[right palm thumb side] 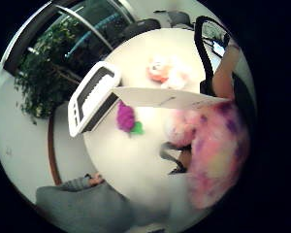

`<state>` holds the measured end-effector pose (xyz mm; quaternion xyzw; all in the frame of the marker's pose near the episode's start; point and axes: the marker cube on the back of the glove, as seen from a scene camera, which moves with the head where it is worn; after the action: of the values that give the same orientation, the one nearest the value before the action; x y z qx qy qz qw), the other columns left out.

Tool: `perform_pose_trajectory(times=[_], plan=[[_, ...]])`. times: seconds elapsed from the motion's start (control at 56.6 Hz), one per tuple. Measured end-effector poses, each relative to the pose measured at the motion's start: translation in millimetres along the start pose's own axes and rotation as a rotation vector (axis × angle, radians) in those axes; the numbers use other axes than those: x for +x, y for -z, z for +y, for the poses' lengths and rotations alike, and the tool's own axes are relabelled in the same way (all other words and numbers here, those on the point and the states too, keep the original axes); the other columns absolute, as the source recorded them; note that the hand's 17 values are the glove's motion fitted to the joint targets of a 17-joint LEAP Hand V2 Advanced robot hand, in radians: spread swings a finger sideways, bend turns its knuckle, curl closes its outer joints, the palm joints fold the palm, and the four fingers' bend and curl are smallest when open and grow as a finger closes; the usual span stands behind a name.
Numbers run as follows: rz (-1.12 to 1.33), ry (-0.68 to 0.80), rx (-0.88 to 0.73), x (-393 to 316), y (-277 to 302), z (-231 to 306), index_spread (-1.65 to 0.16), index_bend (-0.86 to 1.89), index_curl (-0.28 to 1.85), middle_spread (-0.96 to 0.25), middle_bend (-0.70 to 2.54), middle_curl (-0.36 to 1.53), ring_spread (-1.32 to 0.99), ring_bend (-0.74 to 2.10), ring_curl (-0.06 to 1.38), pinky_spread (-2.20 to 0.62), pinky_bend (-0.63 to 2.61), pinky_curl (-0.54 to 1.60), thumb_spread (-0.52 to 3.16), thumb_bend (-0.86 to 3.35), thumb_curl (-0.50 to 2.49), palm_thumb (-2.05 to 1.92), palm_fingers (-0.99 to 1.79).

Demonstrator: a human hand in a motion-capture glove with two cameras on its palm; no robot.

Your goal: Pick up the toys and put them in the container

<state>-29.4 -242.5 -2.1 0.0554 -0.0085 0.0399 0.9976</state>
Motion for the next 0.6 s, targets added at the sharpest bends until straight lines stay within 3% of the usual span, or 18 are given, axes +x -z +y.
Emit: perform_pose_trajectory(times=[0.159,0.283,0.336,0.389,0.512,0.601], plan=[[-0.171,0.201,-0.064,-154,-9,-60,-0.29,0.68,0.61,-0.23,0.81,0.68,-0.47,1.16,0.61,-0.42,0.83,0.42,0.68,0.22,0.9,0.6,1.01],[-0.061,0.325,-0.084,-252,-35,-93,-0.28,0.68,0.65,-0.22,0.81,0.71,-0.47,1.16,0.62,-0.42,0.85,0.43,0.62,0.21,0.96,0.59,0.98],[-0.005,0.327,-0.089,-267,-46,-106,-0.28,0.67,0.67,-0.22,0.81,0.72,-0.47,1.16,0.63,-0.42,0.85,0.44,0.6,0.21,0.98,0.58,0.98],[0.136,0.234,-0.074,-261,-58,-121,-0.28,0.65,0.69,-0.22,0.8,0.73,-0.47,1.17,0.63,-0.42,0.86,0.44,0.58,0.21,1.01,0.57,0.96],[0.168,0.222,-0.083,-265,-78,-127,-0.29,0.63,0.72,-0.22,0.8,0.76,-0.47,1.16,0.64,-0.42,0.87,0.45,0.55,0.2,1.06,0.56,0.95],[0.069,0.342,-0.172,-277,-98,-116,-0.3,0.58,0.75,-0.23,0.77,0.77,-0.47,1.16,0.64,-0.41,0.92,0.46,0.55,0.19,1.09,0.56,0.89]])
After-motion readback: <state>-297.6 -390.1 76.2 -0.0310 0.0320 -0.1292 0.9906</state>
